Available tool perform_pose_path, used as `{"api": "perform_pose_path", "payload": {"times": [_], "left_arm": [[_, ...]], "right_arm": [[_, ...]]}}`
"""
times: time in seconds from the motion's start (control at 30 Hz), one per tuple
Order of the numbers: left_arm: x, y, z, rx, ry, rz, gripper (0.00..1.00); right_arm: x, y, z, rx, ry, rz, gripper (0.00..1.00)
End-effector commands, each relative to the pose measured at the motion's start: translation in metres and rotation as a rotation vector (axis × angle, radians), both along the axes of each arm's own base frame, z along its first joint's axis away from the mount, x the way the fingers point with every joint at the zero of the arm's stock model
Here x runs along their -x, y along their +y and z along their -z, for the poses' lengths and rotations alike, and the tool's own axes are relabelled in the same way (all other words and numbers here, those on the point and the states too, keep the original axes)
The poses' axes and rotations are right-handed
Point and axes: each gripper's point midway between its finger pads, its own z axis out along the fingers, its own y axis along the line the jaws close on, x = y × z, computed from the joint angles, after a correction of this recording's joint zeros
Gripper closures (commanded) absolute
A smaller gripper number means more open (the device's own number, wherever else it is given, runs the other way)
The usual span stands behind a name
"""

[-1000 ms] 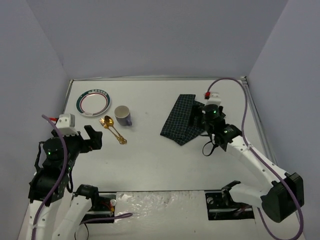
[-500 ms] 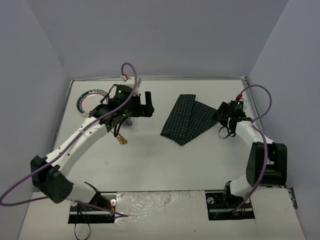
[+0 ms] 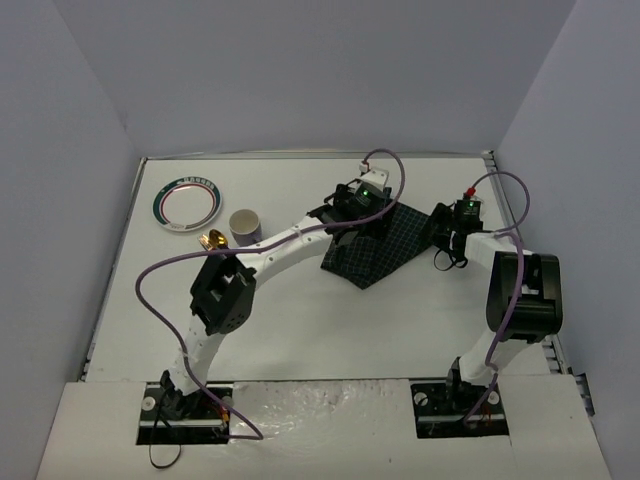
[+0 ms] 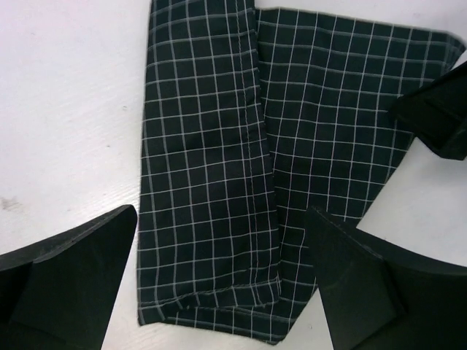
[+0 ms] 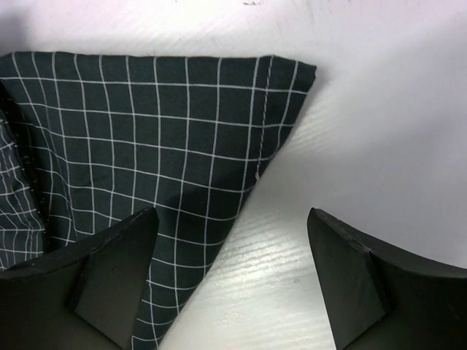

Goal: Set the dinner table for one person

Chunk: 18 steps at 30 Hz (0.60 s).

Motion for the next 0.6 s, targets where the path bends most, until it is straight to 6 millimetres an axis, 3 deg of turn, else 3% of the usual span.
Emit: {"api": "perform_pose_path", "payload": {"times": [0.0,0.33,0.57], "left_arm": [[-0.02,-0.024,-0.014,-0.001,-0.104,-0.018,0.03],[-0.029,-0.041,0.046,-0.121,-0.074,-0.018,0.09],[-0.036,-0.027,0.078,-0.197,-0.048,-0.055,0.23]], "right_arm": [[-0.028,-0.003,-0.028,0.015,-0.114,-0.024,0.21],[-0.03,0.001,-0.023,0.003,-0.119,-0.056,0.22],[-0.031,0.002,-0.014,-0.011,-0.11,-0.061,0.24]]}}
